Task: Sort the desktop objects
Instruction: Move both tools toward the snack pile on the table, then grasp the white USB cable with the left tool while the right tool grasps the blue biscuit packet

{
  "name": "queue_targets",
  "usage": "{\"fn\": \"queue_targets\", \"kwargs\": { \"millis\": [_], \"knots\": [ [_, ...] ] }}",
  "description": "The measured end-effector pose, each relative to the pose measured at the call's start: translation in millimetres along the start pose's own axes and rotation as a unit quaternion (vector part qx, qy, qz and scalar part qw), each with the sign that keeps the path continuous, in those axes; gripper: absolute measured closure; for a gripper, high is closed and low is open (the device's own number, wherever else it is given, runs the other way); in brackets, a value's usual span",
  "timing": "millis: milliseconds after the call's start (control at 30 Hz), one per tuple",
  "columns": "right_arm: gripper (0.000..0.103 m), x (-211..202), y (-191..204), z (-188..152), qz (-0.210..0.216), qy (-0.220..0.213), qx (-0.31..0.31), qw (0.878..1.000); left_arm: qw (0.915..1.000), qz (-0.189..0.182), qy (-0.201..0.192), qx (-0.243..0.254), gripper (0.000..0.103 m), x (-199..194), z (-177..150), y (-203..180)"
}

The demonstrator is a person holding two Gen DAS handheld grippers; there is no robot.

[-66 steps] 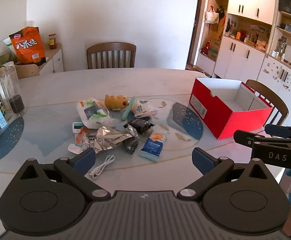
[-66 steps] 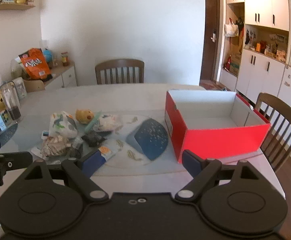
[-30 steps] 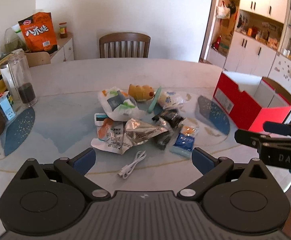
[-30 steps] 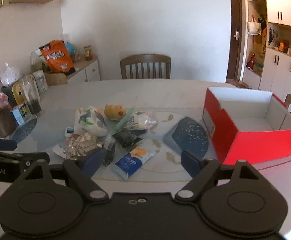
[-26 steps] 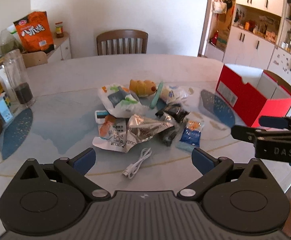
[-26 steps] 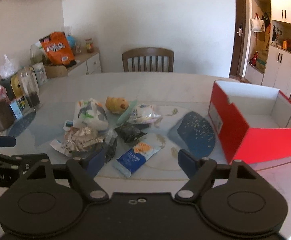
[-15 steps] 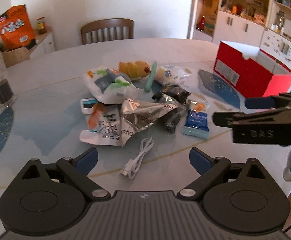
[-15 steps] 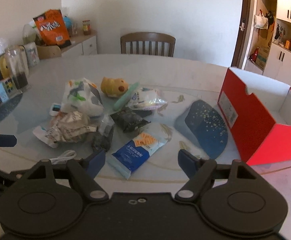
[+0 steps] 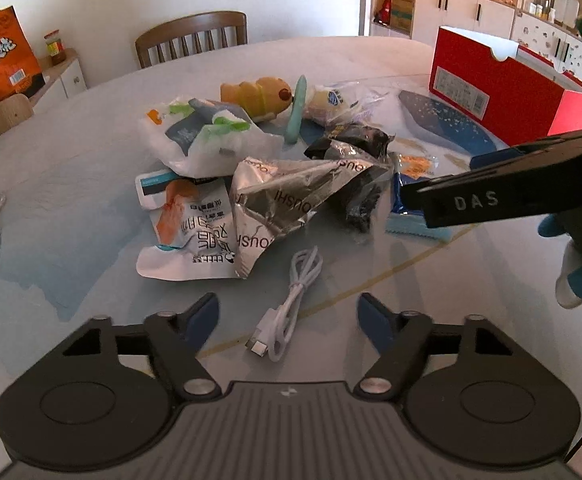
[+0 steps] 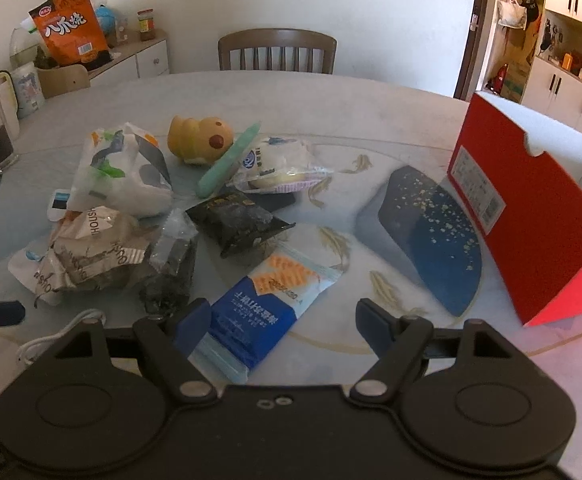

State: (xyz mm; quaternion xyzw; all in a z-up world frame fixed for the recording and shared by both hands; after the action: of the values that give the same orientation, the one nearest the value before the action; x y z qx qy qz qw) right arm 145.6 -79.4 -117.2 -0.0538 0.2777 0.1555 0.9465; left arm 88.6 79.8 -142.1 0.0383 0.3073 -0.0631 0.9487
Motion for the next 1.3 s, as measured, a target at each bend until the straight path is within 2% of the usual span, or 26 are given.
{"fn": "queue_targets", "kwargs": {
  "millis": [233, 467, 667, 933, 1033, 1233, 1300],
  "knots": [
    [0.023, 10, 4, 0, 0.001, 0.007, -0.004, 1.0, 1.0, -0.007, 0.001, -0.001, 0.041, 2, -1, 2],
    [0.024, 13, -9, 0, -0.008, 0.015, 0.012, 1.0, 1.0, -0.009, -0.003, -0.002, 0.045, 3, 0, 3],
    [0.026, 13, -20, 1, -0.025, 0.017, 0.014, 0.999, 0.9997, -0.022, -0.007, -0.002, 0.061, 4, 2, 0],
    [0.026, 21, -16, 13, -0.029, 0.016, 0.039, 0.999, 0.9997, -0.02, -0.005, -0.011, 0.062, 3, 2, 6],
    [0.026, 30, -16, 13, -0.043, 0.023, 0.044, 0.998, 0.9997, -0.022, -0.006, -0.008, 0.063, 2, 1, 8],
    [0.027, 37, -25, 6, -0.068, 0.042, 0.065, 0.995, 0.9995, -0.028, -0.012, -0.004, 0.07, 3, 1, 8],
    [0.028, 37, -25, 6, -0.067, 0.042, 0.065, 0.995, 0.9995, -0.028, -0.012, -0.004, 0.077, 2, 1, 9]
  ]
}}
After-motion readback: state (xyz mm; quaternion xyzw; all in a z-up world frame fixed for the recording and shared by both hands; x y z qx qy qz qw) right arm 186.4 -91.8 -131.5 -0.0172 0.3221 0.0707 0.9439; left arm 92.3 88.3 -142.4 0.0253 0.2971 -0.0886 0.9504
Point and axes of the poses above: each gripper's, at about its wrist camera, not at the fingertips, and x roughly the way its jaws point, y to its left, z to its top, the point moved 2 cm from there along x, roughly the way its jaws point, and after that the axes turned 14 degrees about -y, right-handed, at the moved point
